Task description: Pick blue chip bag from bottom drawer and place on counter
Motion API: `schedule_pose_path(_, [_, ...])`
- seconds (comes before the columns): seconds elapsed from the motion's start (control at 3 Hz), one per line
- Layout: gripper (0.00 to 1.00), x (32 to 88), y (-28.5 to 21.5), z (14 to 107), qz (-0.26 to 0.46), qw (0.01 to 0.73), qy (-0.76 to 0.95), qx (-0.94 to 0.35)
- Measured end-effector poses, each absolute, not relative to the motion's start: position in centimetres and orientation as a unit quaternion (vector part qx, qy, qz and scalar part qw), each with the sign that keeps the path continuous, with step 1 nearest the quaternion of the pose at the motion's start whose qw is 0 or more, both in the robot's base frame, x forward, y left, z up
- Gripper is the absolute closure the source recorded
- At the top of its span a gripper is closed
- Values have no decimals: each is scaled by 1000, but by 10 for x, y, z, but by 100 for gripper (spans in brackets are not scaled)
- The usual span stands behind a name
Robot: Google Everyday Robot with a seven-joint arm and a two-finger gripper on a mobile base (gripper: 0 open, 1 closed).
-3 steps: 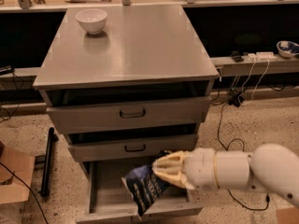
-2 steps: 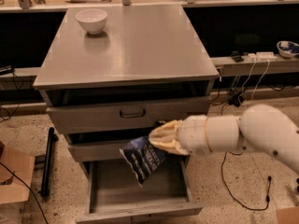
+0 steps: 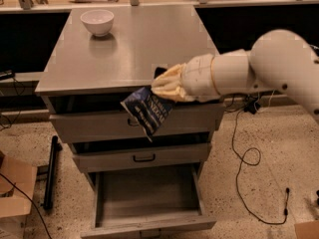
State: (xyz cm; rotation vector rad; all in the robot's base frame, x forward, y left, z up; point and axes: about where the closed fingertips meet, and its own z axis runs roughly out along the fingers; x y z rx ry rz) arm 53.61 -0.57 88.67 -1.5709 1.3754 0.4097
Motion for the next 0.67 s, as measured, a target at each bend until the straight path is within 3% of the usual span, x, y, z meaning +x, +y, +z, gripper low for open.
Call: schedule_pose_path(0.67, [100,594,20,1014,83,518,495,-693])
